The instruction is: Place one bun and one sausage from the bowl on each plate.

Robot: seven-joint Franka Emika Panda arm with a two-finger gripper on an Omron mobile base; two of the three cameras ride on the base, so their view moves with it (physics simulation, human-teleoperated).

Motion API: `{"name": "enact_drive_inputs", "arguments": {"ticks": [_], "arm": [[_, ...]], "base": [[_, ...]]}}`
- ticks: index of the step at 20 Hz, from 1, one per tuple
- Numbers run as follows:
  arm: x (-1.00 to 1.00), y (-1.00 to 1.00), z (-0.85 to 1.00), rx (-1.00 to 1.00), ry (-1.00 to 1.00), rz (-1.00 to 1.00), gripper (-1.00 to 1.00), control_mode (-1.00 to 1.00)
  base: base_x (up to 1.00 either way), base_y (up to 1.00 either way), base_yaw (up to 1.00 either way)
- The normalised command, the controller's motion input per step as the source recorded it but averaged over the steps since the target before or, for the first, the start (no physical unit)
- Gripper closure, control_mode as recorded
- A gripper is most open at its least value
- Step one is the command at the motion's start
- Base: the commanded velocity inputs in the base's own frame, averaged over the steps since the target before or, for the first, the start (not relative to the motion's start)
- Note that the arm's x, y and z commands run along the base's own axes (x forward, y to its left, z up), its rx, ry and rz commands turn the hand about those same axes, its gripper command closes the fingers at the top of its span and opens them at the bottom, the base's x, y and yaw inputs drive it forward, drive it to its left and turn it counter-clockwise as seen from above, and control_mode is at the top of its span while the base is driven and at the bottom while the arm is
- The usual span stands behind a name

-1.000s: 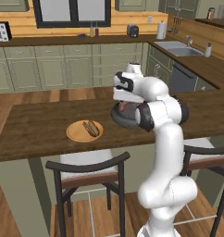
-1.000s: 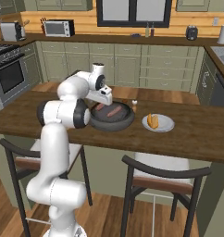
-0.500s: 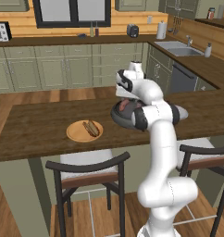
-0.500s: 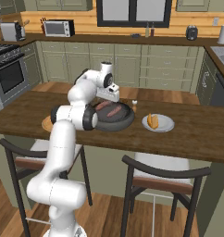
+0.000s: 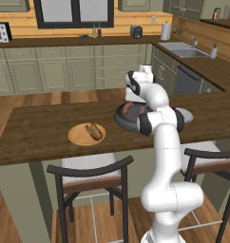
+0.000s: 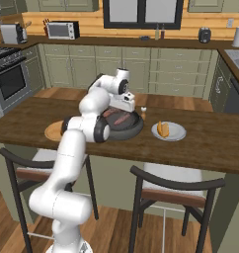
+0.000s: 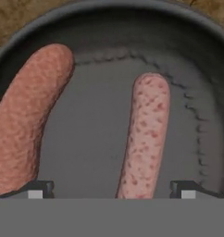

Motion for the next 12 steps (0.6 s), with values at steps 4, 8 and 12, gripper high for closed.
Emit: {"name": "enact_drive_inputs", "arguments": {"ticks": [4, 8, 12], "arm": [[-0.05, -0.07, -0.57, 0.0, 0.0, 0.0, -1.0, -1.0], [-0.19, 0.0, -0.37, 0.0, 0.0, 0.0, -1.0, -1.0], [-0.41, 0.01, -0.1, 0.0, 0.0, 0.0, -1.0, -1.0]], "base": [[0.0, 0.0, 0.0], [0.0, 0.0, 0.0], [0.0, 0.0, 0.0]]}}
